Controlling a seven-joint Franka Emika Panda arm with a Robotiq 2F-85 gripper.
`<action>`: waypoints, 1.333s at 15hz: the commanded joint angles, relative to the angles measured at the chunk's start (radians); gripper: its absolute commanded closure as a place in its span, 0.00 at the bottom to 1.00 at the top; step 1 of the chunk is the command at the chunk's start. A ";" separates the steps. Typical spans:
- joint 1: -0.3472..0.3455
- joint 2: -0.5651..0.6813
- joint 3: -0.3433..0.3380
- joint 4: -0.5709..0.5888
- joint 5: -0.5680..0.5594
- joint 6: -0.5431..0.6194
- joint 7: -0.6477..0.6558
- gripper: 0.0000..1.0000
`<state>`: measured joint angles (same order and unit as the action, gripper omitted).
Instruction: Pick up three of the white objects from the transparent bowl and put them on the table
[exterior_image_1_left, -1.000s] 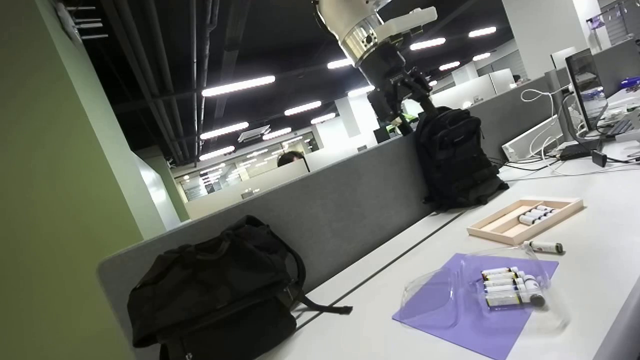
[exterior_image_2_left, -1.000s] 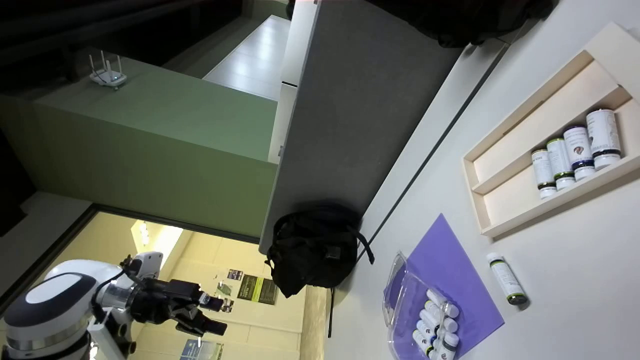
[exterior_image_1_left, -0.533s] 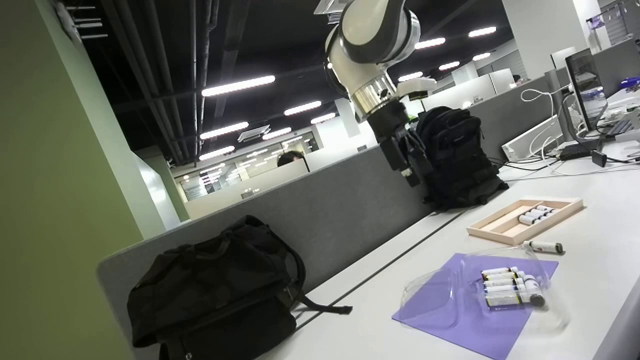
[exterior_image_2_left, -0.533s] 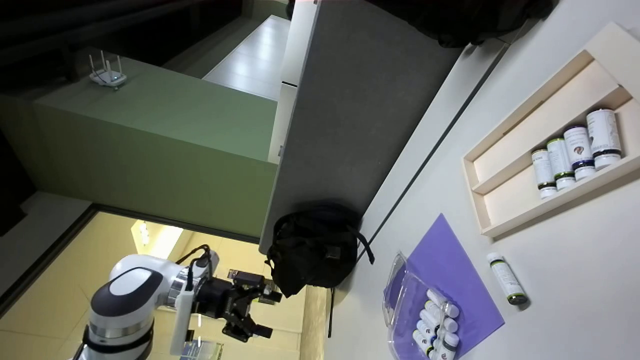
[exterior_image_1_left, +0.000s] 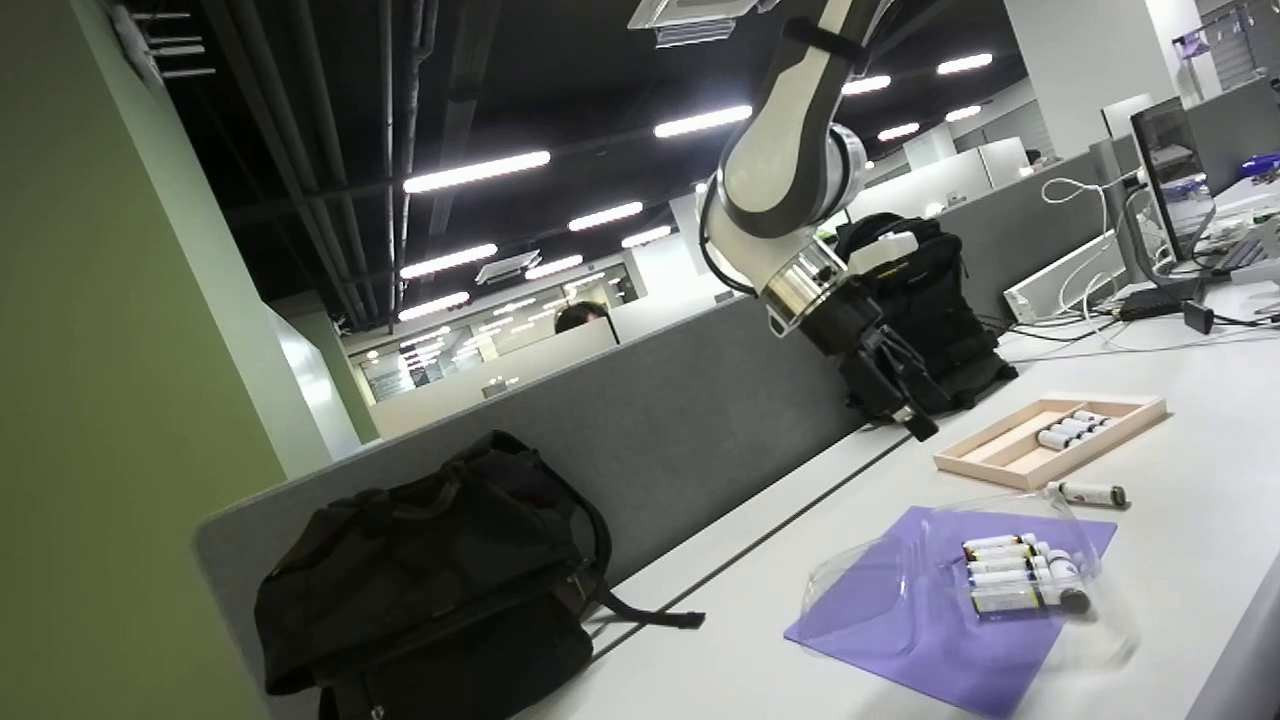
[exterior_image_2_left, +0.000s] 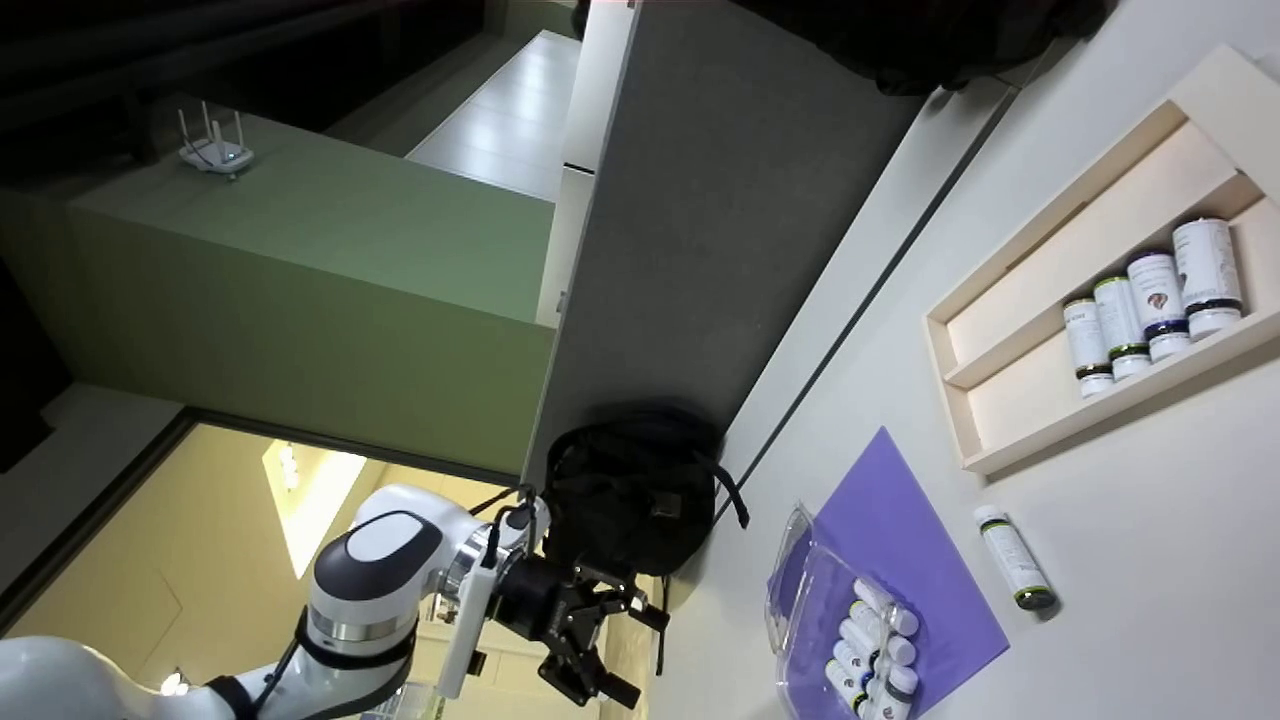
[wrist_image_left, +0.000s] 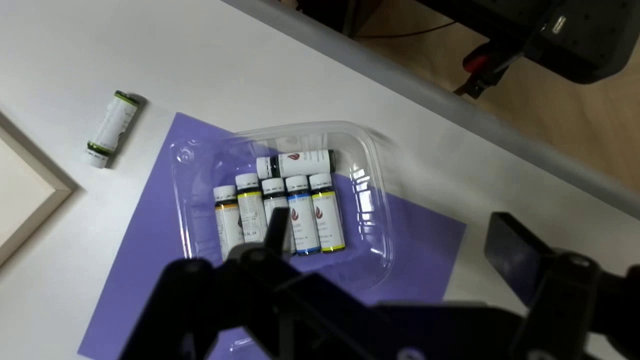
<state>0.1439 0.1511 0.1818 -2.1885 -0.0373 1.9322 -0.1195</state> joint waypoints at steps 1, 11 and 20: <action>0.006 0.009 -0.008 0.004 -0.001 -0.003 0.002 0.00; -0.014 0.089 -0.036 -0.105 -0.124 0.379 -0.085 0.00; -0.129 0.295 0.022 -0.123 0.038 0.593 -0.363 0.00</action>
<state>0.0556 0.4162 0.1733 -2.3116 -0.0362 2.5170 -0.4363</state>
